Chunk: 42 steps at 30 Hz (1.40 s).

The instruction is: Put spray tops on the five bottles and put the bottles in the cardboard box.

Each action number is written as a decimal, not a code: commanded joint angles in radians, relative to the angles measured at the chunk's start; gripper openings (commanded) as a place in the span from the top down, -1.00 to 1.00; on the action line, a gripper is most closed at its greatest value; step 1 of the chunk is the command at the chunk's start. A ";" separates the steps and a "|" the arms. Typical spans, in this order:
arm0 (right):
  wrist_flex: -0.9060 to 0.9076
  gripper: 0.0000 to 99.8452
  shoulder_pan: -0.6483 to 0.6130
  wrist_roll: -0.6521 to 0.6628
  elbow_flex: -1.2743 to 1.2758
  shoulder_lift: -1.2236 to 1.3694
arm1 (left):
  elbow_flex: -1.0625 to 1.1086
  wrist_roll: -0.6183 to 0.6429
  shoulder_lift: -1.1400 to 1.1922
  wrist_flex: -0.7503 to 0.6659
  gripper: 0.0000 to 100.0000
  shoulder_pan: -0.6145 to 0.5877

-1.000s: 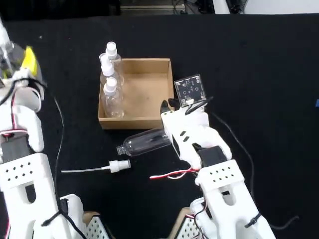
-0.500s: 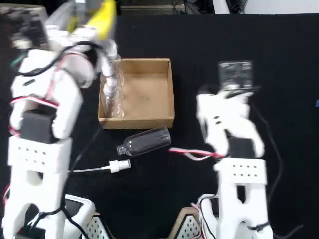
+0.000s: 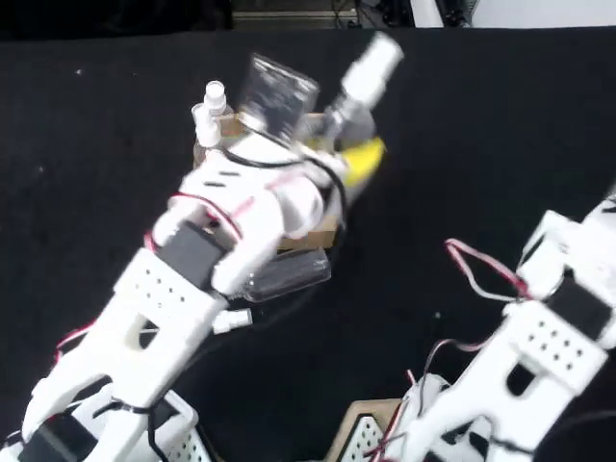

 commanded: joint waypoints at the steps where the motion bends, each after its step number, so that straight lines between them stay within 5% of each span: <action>1: 0.009 0.98 0.051 0.011 -0.114 0.130 | 0.088 0.002 -0.011 -0.083 0.94 0.084; 11: 0.184 0.98 0.123 0.046 -0.311 0.331 | 0.659 -0.005 -0.021 -0.783 0.94 0.154; 23: 0.290 0.98 0.044 0.089 -0.303 0.331 | 0.800 0.002 -0.008 -0.991 0.94 0.154; 30: 0.358 0.98 -0.017 0.091 -0.305 0.329 | 0.901 0.003 0.021 -1.227 0.94 0.147; 42: 0.359 0.98 -0.006 0.127 -0.302 0.329 | 0.674 -0.006 0.724 -1.680 0.94 0.179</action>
